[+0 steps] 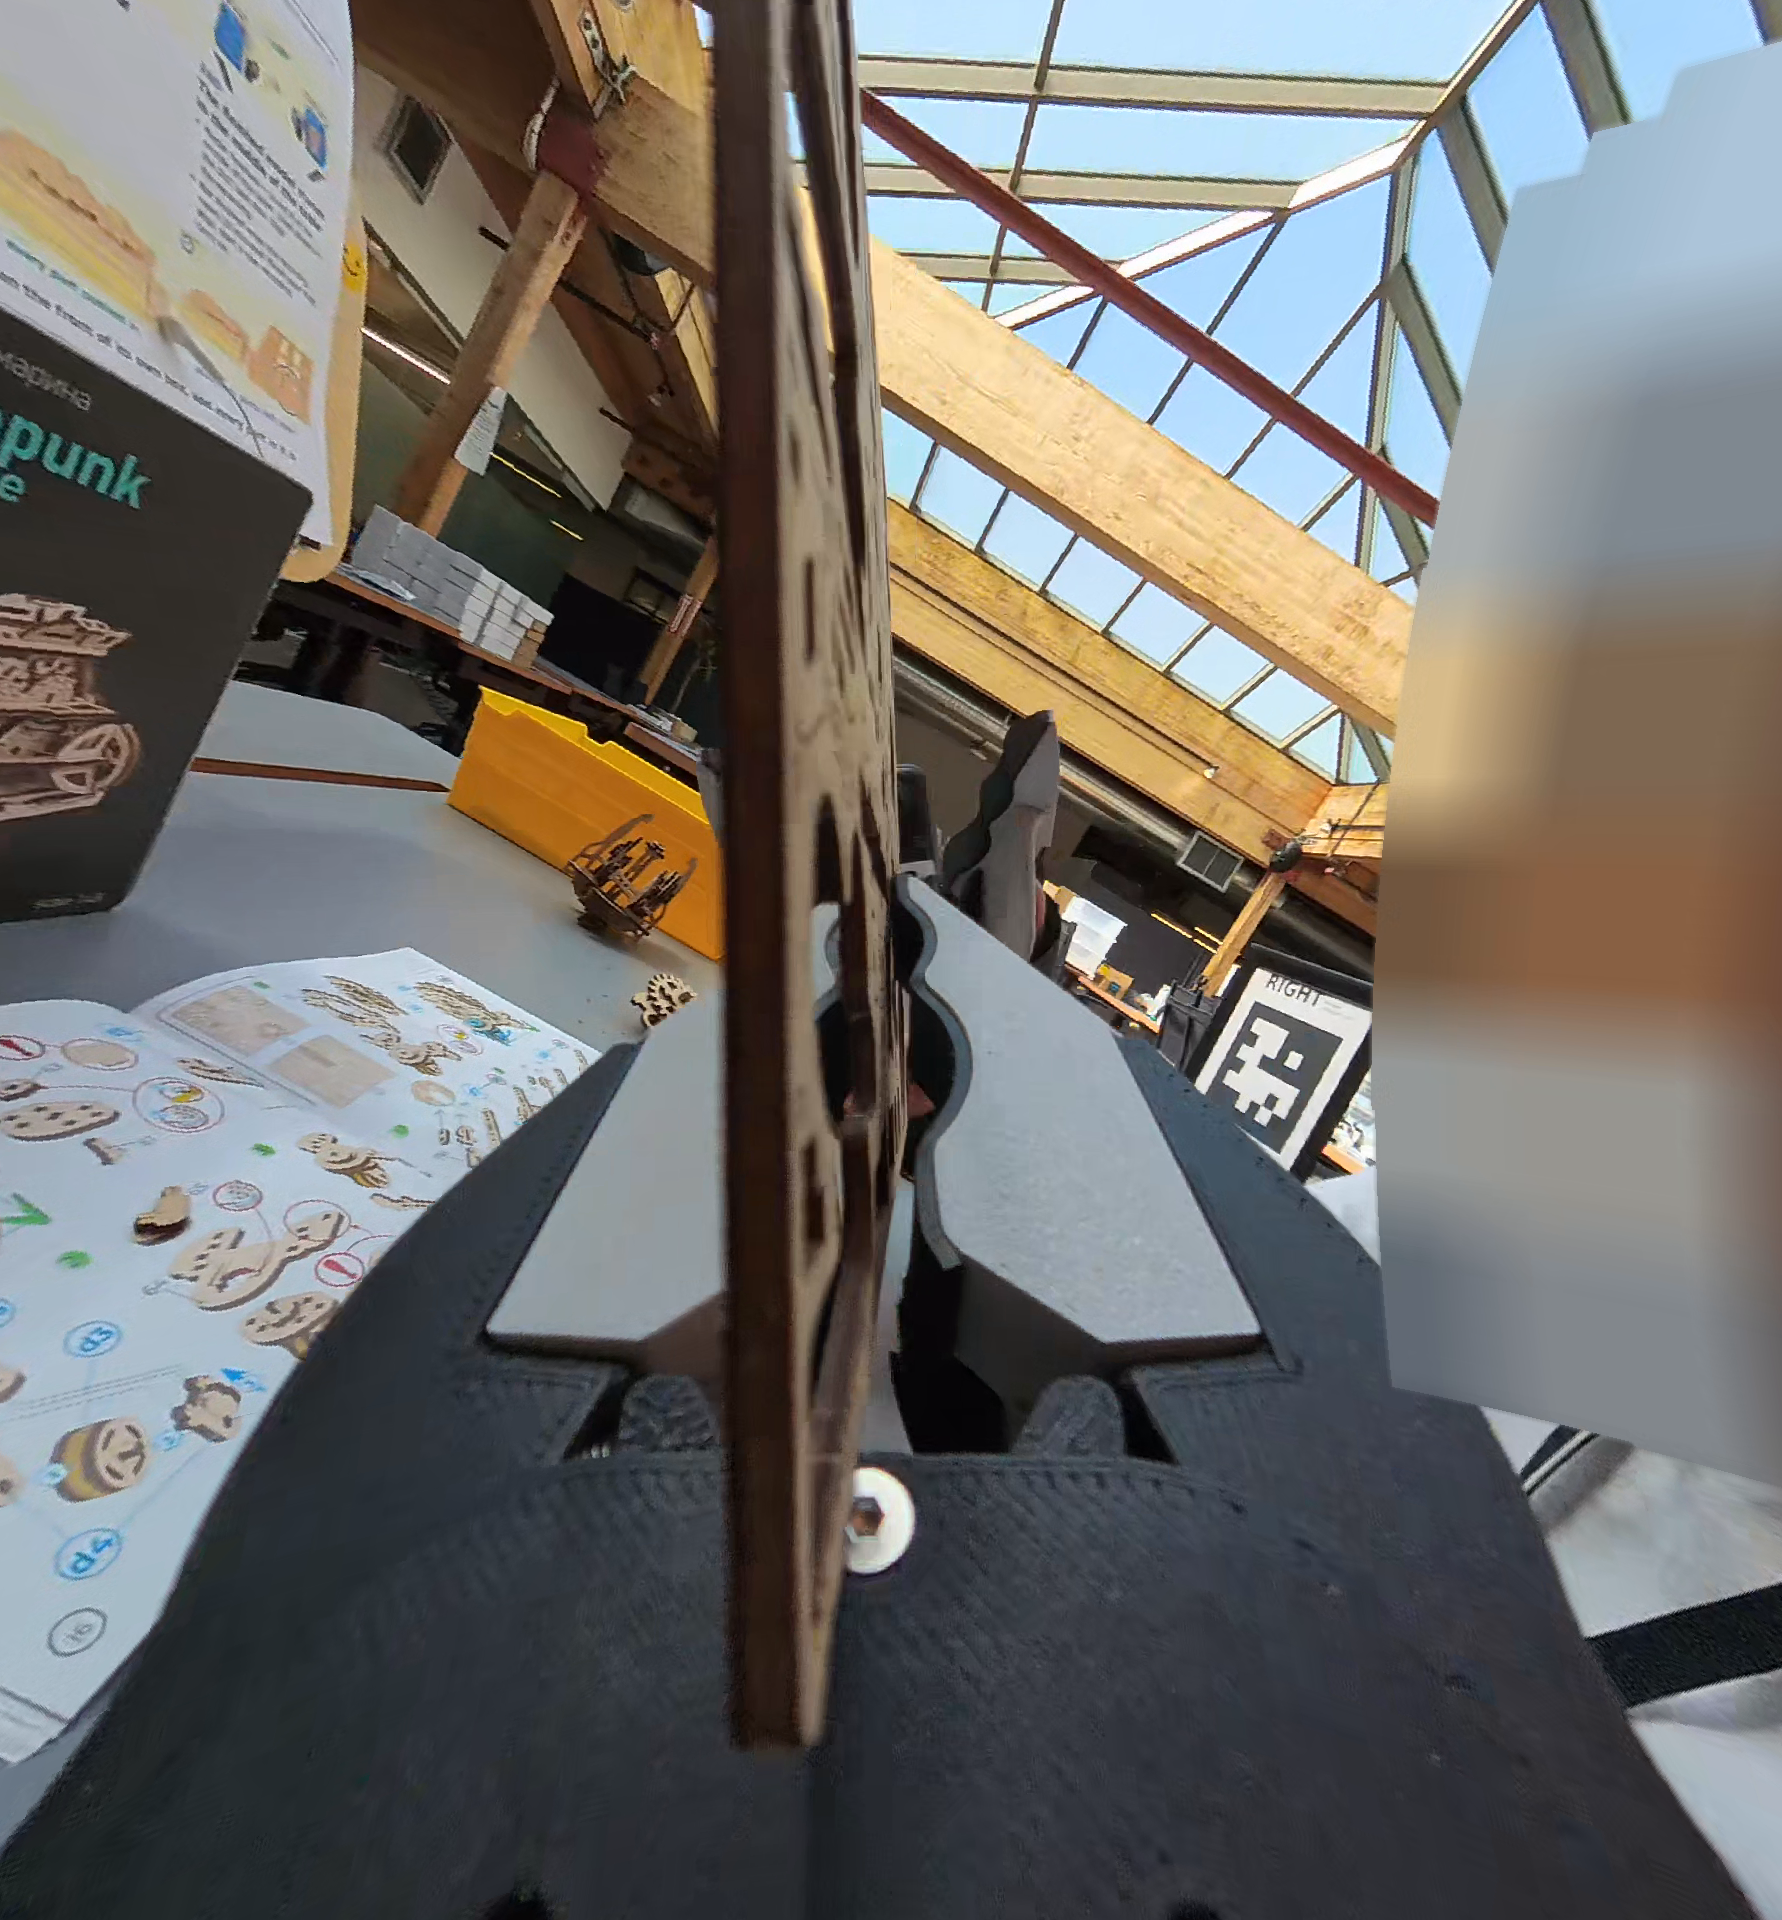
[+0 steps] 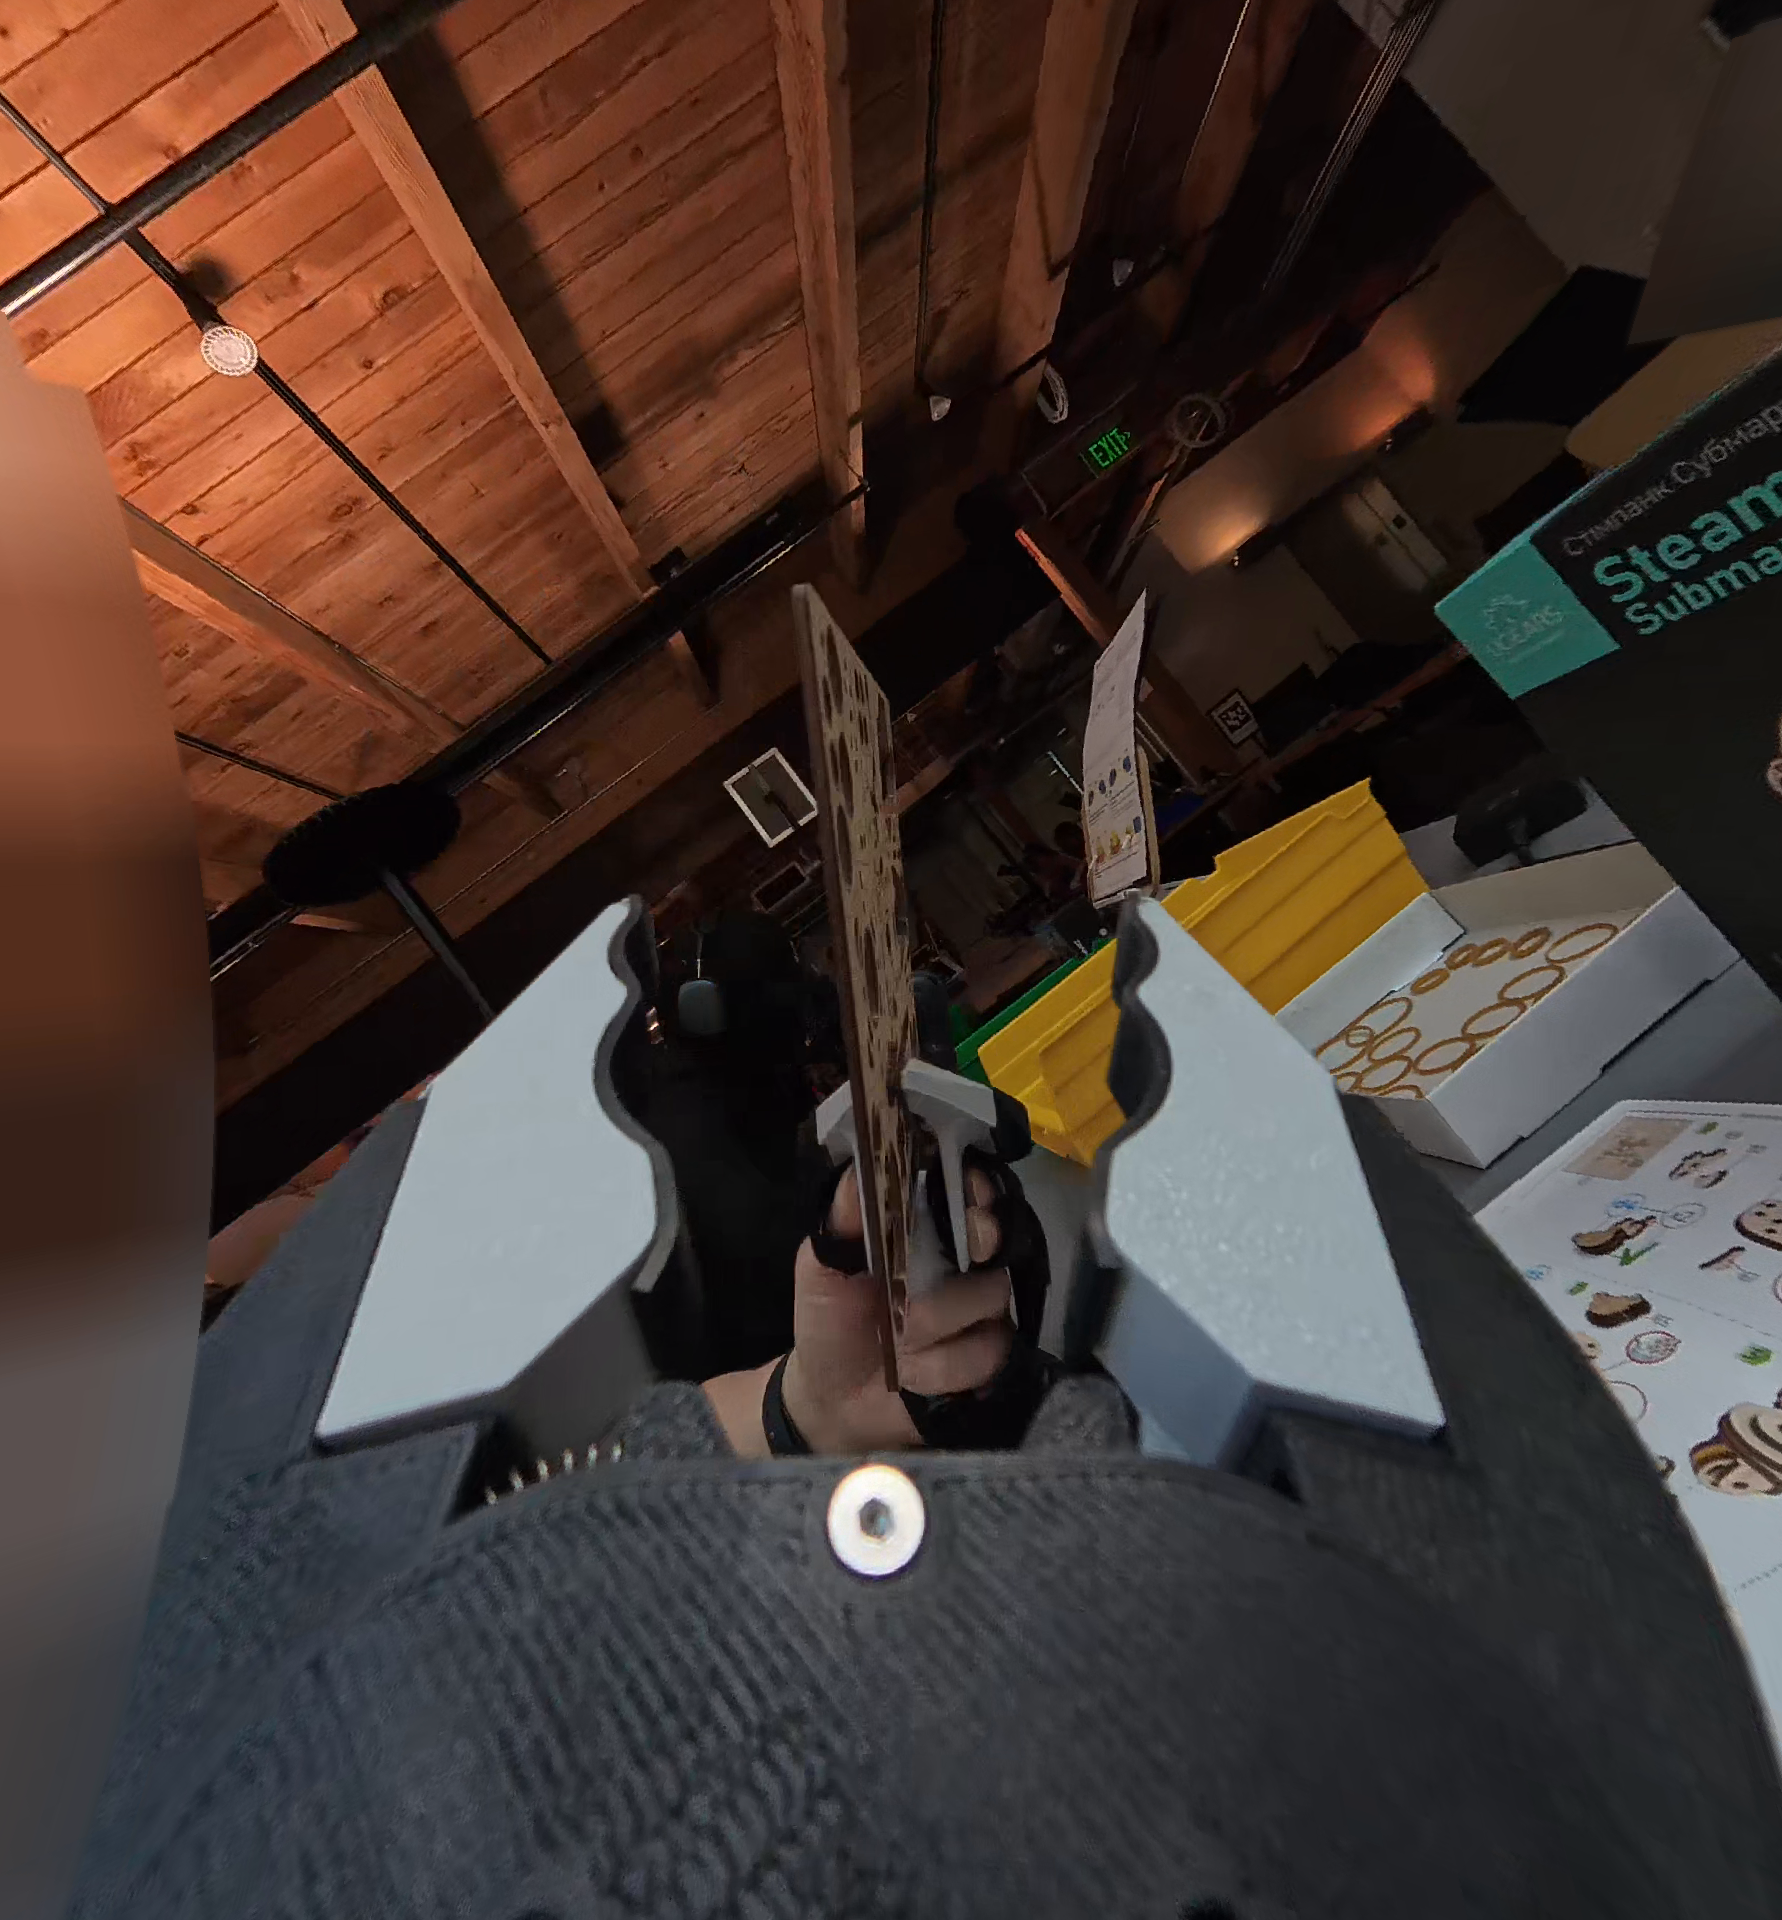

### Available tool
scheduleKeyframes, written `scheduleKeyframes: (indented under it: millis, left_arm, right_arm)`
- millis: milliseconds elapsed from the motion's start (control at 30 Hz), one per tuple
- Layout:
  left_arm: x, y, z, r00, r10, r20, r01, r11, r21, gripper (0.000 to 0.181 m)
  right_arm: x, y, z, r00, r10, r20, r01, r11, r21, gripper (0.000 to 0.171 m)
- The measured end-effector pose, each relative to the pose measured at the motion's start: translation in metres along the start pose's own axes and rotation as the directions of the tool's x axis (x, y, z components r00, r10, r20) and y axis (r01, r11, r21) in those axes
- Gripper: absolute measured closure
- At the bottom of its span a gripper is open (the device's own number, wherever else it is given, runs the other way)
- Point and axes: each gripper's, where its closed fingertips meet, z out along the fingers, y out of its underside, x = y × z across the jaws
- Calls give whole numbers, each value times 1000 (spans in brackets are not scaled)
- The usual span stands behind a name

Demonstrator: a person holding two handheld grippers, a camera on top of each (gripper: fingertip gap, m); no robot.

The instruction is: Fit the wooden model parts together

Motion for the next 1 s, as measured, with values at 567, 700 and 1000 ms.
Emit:
scheduleKeyframes:
  millis: [567,700,1000]
  left_arm:
    - [-15,17,3,971,147,189,-129,986,-104,181]
    - [-17,18,4,973,126,195,-107,988,-108,181]
    - [-21,20,4,961,147,235,-122,985,-120,181]
  right_arm:
    - [32,76,11,984,-98,-150,43,940,-337,147]
    - [35,76,10,982,-101,-156,43,940,-337,149]
    - [39,78,8,973,-156,-173,84,927,-365,155]
